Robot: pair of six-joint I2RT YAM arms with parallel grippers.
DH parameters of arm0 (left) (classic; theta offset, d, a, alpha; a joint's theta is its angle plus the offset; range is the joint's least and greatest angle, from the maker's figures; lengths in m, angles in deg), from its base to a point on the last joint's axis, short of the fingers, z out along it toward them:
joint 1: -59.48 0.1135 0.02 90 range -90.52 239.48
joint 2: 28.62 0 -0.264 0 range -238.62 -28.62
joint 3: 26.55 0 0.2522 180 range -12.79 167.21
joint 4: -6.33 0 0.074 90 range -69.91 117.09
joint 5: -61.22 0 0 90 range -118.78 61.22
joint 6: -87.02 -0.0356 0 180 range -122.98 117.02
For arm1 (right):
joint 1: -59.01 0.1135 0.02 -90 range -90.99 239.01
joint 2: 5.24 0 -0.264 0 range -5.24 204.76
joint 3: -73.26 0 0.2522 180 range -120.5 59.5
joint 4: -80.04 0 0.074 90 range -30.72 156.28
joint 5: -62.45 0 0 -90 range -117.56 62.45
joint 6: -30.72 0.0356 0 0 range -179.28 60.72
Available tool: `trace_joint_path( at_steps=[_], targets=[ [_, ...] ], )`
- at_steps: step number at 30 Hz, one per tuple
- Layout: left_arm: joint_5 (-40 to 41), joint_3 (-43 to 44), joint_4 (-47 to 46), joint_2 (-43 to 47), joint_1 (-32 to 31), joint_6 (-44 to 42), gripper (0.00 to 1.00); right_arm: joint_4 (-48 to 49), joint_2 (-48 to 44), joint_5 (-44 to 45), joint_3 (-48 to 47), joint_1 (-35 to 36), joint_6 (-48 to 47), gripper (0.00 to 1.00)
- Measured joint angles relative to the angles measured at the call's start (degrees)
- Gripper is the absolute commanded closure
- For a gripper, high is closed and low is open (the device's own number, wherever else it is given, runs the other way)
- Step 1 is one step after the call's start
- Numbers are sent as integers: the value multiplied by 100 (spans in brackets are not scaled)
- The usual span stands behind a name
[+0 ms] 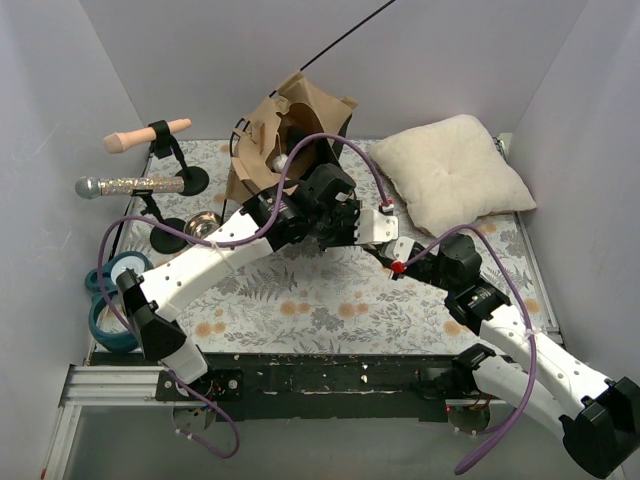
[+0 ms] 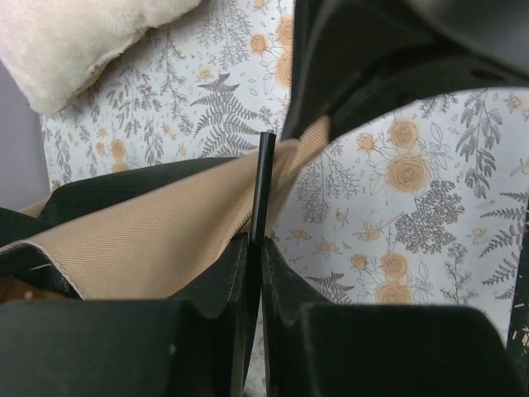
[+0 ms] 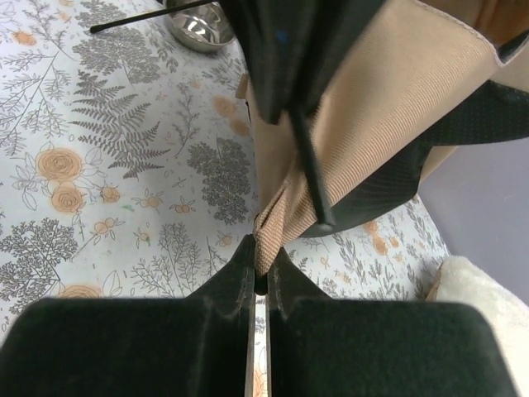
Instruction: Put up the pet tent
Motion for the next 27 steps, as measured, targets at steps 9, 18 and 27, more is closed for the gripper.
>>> trace_joint_path(
  at_steps=[9,18,27],
  targets=[
    [127,-227,-426,9,11,61,100,-24,90,105,0,109,-61,99],
    [-149,-879,-660,645,136,-127,100,138,166,118,-63,160,295,99],
    [-179,-1099,-782,848,197,-437,100,129,361,103,-243,188,710,99]
  ],
)
